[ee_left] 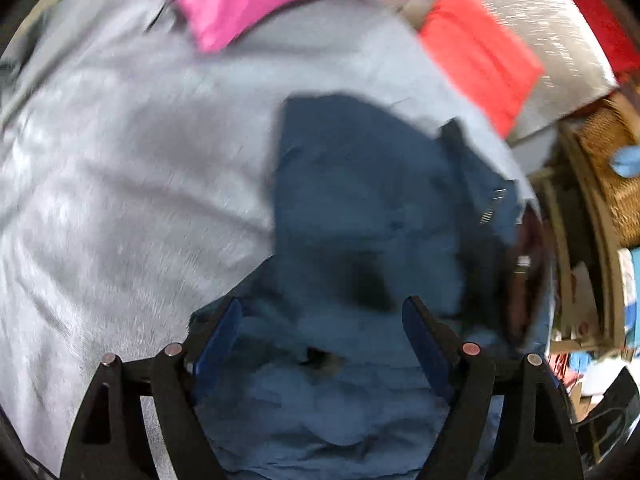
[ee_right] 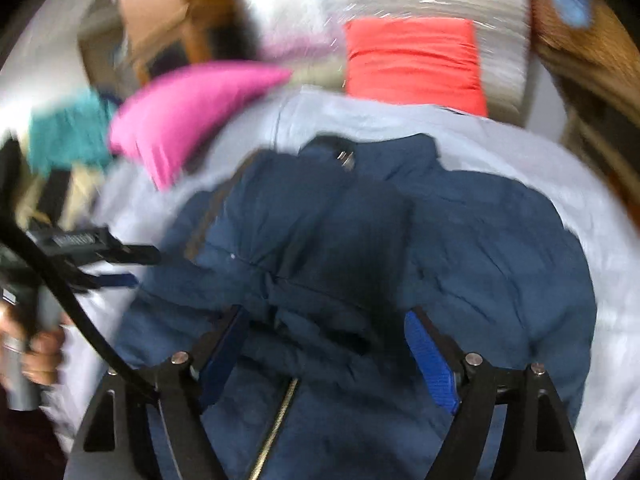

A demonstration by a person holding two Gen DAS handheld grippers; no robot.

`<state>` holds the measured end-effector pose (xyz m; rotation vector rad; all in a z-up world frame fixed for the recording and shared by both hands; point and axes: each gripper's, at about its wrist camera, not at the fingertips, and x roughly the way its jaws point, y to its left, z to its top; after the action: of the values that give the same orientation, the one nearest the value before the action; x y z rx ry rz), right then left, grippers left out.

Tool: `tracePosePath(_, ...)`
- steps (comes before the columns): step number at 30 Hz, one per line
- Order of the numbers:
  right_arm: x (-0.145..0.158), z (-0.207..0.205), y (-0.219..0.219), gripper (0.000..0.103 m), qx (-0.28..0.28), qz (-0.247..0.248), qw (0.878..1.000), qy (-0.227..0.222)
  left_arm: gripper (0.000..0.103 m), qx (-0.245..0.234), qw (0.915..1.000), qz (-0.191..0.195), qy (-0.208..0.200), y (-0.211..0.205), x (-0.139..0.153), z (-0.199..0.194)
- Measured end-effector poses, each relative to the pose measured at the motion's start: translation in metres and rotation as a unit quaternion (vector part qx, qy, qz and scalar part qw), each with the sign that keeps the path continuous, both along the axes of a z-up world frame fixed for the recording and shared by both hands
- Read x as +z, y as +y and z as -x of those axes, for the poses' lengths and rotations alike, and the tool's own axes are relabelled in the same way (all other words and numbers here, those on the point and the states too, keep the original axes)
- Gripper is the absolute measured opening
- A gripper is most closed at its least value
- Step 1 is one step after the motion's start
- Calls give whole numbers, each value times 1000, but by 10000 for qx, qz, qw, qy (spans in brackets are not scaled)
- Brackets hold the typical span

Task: Fold large clothes

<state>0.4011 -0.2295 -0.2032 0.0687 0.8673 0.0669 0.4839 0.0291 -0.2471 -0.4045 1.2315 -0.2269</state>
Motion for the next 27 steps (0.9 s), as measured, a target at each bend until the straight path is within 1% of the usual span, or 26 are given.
tracePosePath(1,-5,-9,8,83,-9,312,9995,73,83,21,10000,-33,53,1,-4,-1)
tracePosePath(3,-5,-16,12,82,-226,759,9968,-85,83,-8,9998,-172,140,-3,-9,-1)
tracePosePath(4,1,-16,5,82,-451,699,9960,-312,83,-34,9996,-256,136,-6,-10,0)
tracePosePath(6,13,-9,-21,82,-925,28,9938,-618,83,-48,9993,-360,121,-10,-10,1)
tracePosePath(7,18,-1,-47,82,-1341,-614,9858,-804,83,-56,9992,-385,122,-12,-10,2)
tracePosePath(8,19,4,-62,82,-1581,-937,9791,-871,83,-64,9991,-397,123,-12,-10,2)
tracePosePath(9,18,8,-80,82,-1875,-1288,9695,-914,83,-69,9991,-404,128,-13,-10,3)
tracePosePath(10,13,17,-105,82,-2243,-1696,9554,-907,83,-57,9991,-399,134,-14,-11,3)
tracePosePath(11,6,24,-123,82,-2432,-2022,9447,-865,83,-31,9991,-390,142,-17,-11,2)
tracePosePath(12,-5,31,-142,82,-2546,-2481,9315,-774,83,-11,9991,-394,148,-25,-13,-5)
tracePosePath(14,-28,41,-170,82,-2576,-3372,9031,-663,83,13,9991,-402,118,-26,-9,-4)
tracePosePath(16,-50,45,-188,82,-2598,-4055,8747,-535,83,38,9994,-354,-6,-27,0,-1)
tracePosePath(17,-61,46,-194,82,-2554,-4340,8624,-515,83,36,9994,-334,-61,-27,4,0)
tracePosePath(18,-67,46,-198,76,-2551,-4496,8544,-521,83,32,9994,-322,-133,-28,8,1)
tracePosePath(19,-76,46,-203,61,-2607,-4677,8430,-517,83,33,9993,-325,-172,-27,12,0)
tracePosePath(20,-79,43,-205,51,-2654,-4773,8365,-461,83,22,9992,-342,-202,-27,13,-1)
tracePosePath(21,-84,42,-209,34,-2711,-4880,8289,-373,83,-2,9991,-377,-196,-27,13,-2)
tracePosePath(22,-89,42,-213,27,-2790,-4979,8206,-309,83,-37,9989,-453,-141,-30,9,-3)
tracePosePath(23,-89,44,-213,23,-2805,-4988,8194,-322,83,-49,9986,-523,-93,-32,6,-5)
tracePosePath(24,-84,46,-213,18,-2782,-4890,8258,-386,83,-56,9981,-614,-58,-32,2,-7)
tracePosePath(26,-64,50,-211,17,-2684,-4397,8549,-617,83,-94,9972,-743,-63,-37,1,-9)
tracePosePath(27,-50,52,-206,17,-2588,-4031,8742,-793,83,-133,9965,-826,-84,-40,2,-9)
